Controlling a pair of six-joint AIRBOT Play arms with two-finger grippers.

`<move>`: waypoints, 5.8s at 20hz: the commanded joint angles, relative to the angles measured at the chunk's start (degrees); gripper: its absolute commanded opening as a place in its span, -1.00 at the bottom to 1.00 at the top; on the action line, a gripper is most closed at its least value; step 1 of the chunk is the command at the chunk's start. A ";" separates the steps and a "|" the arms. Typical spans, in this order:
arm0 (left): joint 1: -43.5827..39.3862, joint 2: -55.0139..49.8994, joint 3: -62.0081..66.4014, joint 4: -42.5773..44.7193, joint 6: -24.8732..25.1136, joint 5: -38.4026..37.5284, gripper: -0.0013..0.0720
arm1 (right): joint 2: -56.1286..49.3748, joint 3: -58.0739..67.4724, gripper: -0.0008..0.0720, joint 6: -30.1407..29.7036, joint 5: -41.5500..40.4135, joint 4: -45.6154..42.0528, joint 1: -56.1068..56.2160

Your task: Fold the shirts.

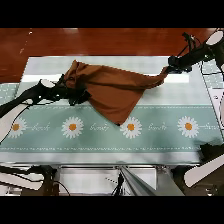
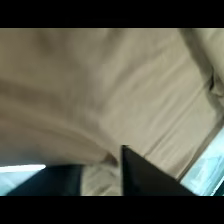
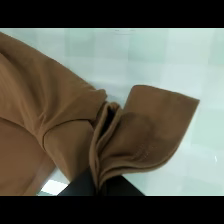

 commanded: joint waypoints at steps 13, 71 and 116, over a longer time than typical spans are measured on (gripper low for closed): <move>0.87 18.32 19.76 0.22 13.68 -18.67 -0.90 | 6.93 0.09 -0.90 -0.35 -6.01 9.51 -0.85; 25.97 25.97 1.62 5.64 13.97 -28.11 -0.90 | 3.74 4.94 -0.90 8.41 -22.80 -19.19 13.25; 27.58 -1.57 7.30 16.96 26.86 -29.35 0.64 | 6.75 4.83 0.20 7.06 7.06 -20.76 2.58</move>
